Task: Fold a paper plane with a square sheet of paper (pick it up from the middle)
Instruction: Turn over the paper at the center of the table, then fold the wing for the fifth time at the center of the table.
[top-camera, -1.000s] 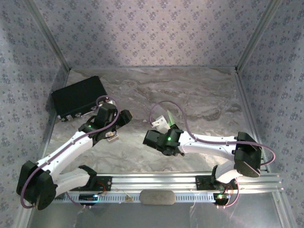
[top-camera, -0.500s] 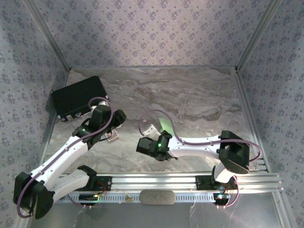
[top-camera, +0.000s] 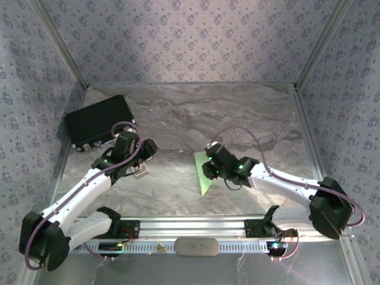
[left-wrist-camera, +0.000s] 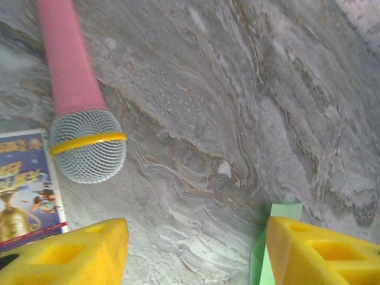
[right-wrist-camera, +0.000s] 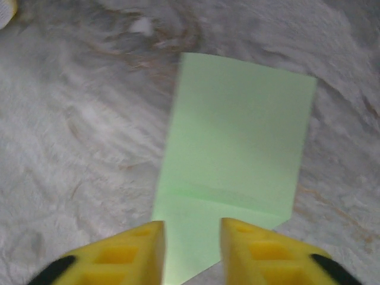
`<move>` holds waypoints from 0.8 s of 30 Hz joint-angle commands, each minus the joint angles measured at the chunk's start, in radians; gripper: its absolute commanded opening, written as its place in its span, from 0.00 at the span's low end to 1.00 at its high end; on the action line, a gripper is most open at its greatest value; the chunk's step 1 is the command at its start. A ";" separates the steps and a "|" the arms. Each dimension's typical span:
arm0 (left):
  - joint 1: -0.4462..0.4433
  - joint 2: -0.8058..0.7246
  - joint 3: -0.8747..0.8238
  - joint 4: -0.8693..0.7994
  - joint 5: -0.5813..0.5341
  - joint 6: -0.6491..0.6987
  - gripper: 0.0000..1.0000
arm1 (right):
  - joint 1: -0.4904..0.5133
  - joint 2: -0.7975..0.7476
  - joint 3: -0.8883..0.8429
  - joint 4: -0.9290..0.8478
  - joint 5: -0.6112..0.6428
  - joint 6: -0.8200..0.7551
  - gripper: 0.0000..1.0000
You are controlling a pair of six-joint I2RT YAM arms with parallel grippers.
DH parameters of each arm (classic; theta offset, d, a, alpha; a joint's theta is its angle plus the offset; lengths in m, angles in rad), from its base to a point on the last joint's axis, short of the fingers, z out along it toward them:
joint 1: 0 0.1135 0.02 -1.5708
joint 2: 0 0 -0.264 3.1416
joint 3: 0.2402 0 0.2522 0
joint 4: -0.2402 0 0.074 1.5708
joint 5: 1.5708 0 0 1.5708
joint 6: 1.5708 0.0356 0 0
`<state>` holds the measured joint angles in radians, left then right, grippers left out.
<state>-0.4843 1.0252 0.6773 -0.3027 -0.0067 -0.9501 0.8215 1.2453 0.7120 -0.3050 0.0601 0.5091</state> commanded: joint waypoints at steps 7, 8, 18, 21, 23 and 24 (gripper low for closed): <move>-0.005 0.139 0.002 0.151 0.217 0.015 0.42 | -0.136 0.180 -0.119 0.270 -0.495 0.148 0.14; -0.008 0.152 0.003 0.161 0.231 0.014 0.40 | -0.133 0.208 -0.118 0.292 -0.507 0.161 0.12; -0.049 0.261 0.032 0.199 0.323 0.021 0.33 | -0.113 0.327 -0.130 0.331 -0.356 0.431 0.11; -0.072 0.312 0.050 0.232 0.354 0.015 0.30 | -0.095 0.327 -0.140 0.353 -0.325 0.550 0.10; -0.090 0.360 0.075 0.248 0.384 0.016 0.27 | -0.077 0.295 -0.151 0.388 -0.313 0.590 0.10; -0.100 0.381 0.088 0.253 0.395 0.017 0.27 | -0.073 0.275 -0.157 0.403 -0.314 0.600 0.10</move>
<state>-0.5636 1.3689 0.7059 -0.1017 0.3271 -0.9413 0.7311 1.5414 0.5896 0.0868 -0.3157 0.9867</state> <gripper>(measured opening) 0.270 0.102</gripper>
